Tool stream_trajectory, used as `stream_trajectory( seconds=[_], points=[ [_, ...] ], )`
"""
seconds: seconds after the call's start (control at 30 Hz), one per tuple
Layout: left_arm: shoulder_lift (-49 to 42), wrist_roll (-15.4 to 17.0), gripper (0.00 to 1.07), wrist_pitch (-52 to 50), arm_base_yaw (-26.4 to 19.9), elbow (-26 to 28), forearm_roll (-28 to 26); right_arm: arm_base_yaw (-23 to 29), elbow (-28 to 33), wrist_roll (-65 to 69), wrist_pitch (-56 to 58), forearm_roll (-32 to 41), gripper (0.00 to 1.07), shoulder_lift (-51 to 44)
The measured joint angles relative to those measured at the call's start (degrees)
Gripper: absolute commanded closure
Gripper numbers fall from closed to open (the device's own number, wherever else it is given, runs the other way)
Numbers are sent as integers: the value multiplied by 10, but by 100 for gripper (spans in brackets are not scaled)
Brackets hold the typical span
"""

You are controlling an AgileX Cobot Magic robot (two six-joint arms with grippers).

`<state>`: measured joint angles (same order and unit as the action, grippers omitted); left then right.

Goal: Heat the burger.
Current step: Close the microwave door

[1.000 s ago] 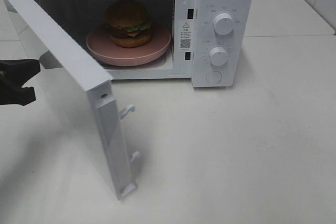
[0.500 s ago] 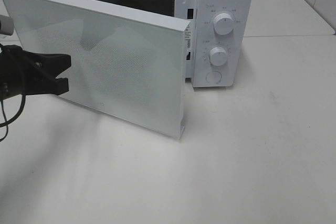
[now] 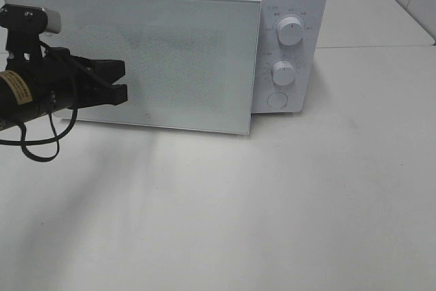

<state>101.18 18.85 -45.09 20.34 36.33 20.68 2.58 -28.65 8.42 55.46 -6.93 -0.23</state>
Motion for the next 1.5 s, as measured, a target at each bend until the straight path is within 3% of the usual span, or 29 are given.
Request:
stream_trajectory(
  seconds=[0.43,1.27,1.5],
  points=[
    [66,-1,107,48,48,116,-44,0,0,0,0,0,32,0],
    [170,-2,107,129,121,280,-16,0,0,0,0,1,32,0],
    [178,3,107,136,137,297,-31,0,0,0,0,1,32,0]
  ],
)
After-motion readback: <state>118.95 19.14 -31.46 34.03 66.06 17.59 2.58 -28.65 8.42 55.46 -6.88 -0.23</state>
